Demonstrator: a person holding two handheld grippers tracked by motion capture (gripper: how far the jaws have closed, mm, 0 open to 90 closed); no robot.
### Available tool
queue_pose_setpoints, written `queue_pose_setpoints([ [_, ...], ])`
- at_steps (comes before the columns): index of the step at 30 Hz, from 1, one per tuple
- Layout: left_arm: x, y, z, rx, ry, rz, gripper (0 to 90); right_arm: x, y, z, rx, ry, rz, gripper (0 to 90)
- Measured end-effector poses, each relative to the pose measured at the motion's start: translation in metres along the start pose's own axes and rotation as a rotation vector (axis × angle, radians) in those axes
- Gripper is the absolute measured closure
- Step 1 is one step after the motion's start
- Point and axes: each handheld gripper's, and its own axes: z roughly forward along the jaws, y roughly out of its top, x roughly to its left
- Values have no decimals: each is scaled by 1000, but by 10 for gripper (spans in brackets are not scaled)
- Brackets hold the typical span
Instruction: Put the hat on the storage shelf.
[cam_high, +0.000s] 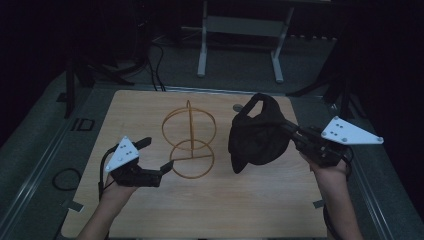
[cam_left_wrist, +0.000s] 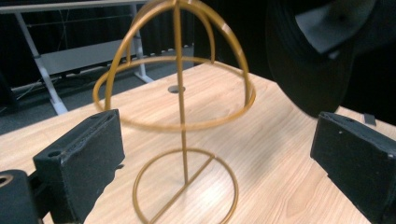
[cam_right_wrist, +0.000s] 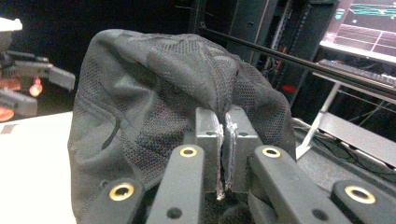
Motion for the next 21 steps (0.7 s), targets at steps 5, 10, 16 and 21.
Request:
queue_pose_setpoints([
  [5, 10, -29, -4, 36, 36, -7, 31, 1, 12, 15, -6, 23, -8, 860],
  [10, 21, -62, -8, 62, 81, -68, 31, 3, 23, 34, 5, 44, -30, 859],
  [16, 30, -93, -17, 68, 151, -124, 31, 6, 35, 60, 19, 77, -42, 859],
  [21, 37, -111, -27, 60, 199, -166, 31, 12, 45, 79, 37, 97, -59, 859],
])
